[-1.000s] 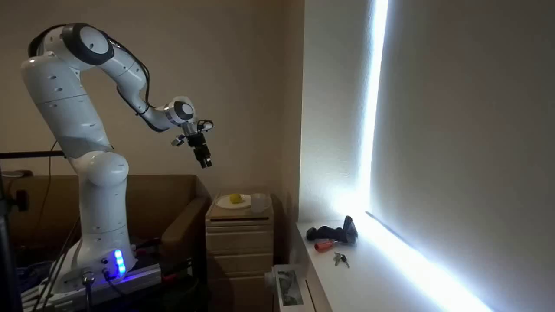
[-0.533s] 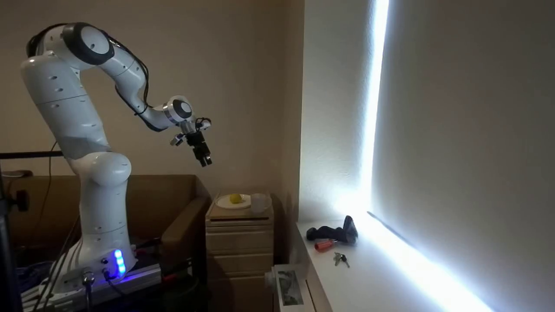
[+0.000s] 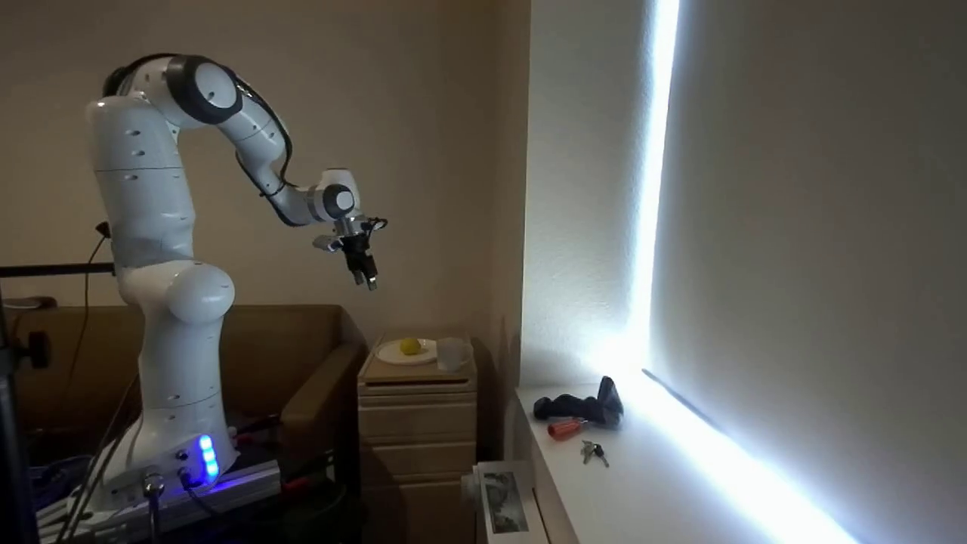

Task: Place the lemon on the windowsill

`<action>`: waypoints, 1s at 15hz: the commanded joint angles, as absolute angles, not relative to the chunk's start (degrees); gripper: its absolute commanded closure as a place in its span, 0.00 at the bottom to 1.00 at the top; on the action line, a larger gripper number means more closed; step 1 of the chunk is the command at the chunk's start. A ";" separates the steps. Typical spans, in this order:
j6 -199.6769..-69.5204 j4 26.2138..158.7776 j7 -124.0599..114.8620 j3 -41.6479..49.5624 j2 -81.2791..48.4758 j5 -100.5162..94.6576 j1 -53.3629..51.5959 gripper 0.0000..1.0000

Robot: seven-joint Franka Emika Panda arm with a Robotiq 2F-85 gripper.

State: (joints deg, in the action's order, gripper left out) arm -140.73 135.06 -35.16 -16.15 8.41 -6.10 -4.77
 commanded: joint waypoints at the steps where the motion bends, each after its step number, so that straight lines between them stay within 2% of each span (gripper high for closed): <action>1: -144.00 127.11 -24.96 -12.97 -0.40 7.26 -7.81 0.00; 7: -143.02 127.35 -24.23 -12.74 0.04 9.07 -9.13 0.00; 9: -143.36 124.44 -27.06 -11.58 -4.58 7.13 -8.24 0.00; 15: -146.24 111.49 -24.04 -9.77 -16.87 18.65 -8.43 0.00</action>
State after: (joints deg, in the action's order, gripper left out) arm -145.33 118.65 -25.09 -10.23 -10.45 15.85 -8.05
